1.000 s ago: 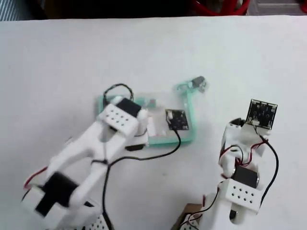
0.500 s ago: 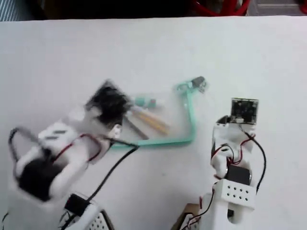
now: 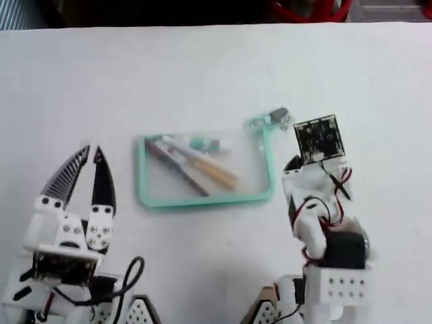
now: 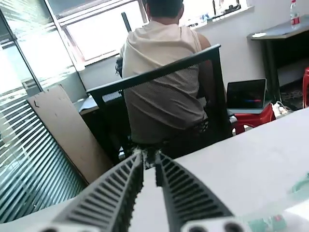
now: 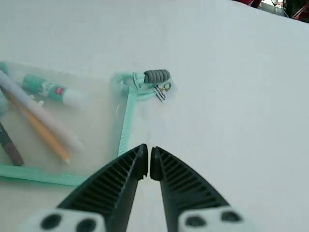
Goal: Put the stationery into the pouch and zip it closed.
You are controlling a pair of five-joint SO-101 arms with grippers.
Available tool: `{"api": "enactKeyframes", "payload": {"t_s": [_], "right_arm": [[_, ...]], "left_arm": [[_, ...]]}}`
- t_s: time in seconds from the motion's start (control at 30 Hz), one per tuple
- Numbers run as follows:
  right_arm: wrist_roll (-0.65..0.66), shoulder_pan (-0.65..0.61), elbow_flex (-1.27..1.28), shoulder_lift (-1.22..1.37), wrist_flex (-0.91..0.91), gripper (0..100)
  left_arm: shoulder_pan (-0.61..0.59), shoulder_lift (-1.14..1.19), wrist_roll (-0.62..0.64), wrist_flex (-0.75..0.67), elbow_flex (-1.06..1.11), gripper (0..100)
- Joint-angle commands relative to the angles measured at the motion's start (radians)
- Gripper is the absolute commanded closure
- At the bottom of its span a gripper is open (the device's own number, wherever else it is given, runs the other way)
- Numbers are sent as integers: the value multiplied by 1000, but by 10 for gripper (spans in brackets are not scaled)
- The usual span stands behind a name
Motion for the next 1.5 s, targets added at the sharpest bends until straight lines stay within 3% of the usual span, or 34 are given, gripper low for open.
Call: {"api": "enactKeyframes", "payload": {"t_s": [0.0,0.2,0.33,0.47,0.7,0.8,0.93,1.1,1.37,1.47], "right_arm": [[6,-39,-216,-85,168,978],[6,-157,-269,-400,242,978],[6,-179,-279,-615,242,978],[6,-177,-328,-582,266,978],[0,-177,-333,-599,292,978],[0,-177,-328,-599,294,978],[-2,-177,-247,-598,317,978],[-2,-177,143,-596,320,978],[-2,-176,852,-596,119,979],[-2,-137,864,-591,107,980]], "left_arm": [[-33,-5,-3,20,-38,854],[-36,-5,11,123,-167,854],[-39,-5,161,224,-272,852],[-39,-5,311,351,-336,849],[-39,-5,173,460,-338,854],[-48,-5,129,396,-212,854],[-168,-5,124,132,158,851],[-242,-5,127,-35,554,854],[-234,-5,157,77,750,854],[-232,7,178,242,760,854]]}}
